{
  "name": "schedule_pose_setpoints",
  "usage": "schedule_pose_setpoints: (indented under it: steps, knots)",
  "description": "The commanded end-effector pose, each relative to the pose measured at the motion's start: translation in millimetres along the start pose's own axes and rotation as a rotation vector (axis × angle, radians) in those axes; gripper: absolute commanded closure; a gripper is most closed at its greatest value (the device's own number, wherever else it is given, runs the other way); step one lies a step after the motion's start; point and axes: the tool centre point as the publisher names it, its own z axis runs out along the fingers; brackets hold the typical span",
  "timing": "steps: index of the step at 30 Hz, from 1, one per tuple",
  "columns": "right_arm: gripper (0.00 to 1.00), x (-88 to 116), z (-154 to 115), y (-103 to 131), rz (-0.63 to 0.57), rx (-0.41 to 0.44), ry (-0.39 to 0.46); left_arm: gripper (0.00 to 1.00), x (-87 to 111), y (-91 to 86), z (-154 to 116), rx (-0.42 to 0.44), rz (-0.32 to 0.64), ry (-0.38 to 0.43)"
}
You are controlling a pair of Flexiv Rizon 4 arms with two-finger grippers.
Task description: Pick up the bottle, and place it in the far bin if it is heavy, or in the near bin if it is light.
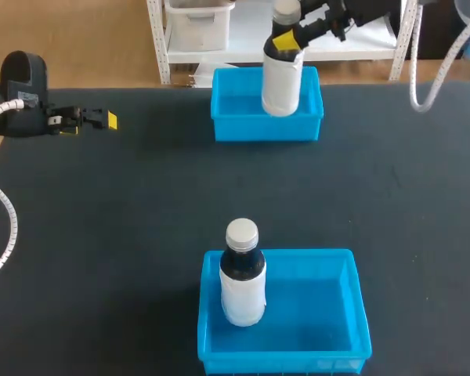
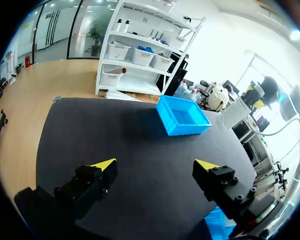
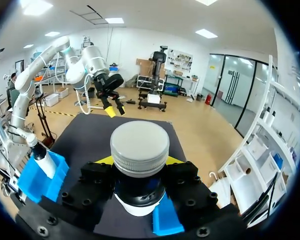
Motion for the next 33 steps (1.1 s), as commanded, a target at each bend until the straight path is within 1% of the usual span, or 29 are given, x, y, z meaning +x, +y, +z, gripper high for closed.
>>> schedule_pose_setpoints:
  steps: [1, 12, 18, 26, 33]
  knots:
    - [1.00, -1.0, 13.1, -36.6, 0.001, -0.051, -0.008, 0.00, 0.0, 0.0, 0.0, 0.000, 0.000, 0.000]
    - [1.00, 9.5, 49.4, -89.4, 0.009, -0.075, -0.011, 0.00, 0.0, 0.0, 0.0, 0.000, 0.000, 0.000]
    - [1.00, 17.9, 70.4, -111.7, 0.012, -0.090, -0.012, 0.00, 0.0, 0.0, 0.0, 0.000, 0.000, 0.000]
    - [1.00, 33.8, 92.7, -127.5, 0.028, -0.098, -0.016, 0.00, 0.0, 0.0, 0.0, 0.000, 0.000, 0.000]
    - [1.00, 48.4, 106.2, -130.1, 0.053, -0.109, -0.015, 0.00, 0.0, 0.0, 0.0, 0.000, 0.000, 0.000]
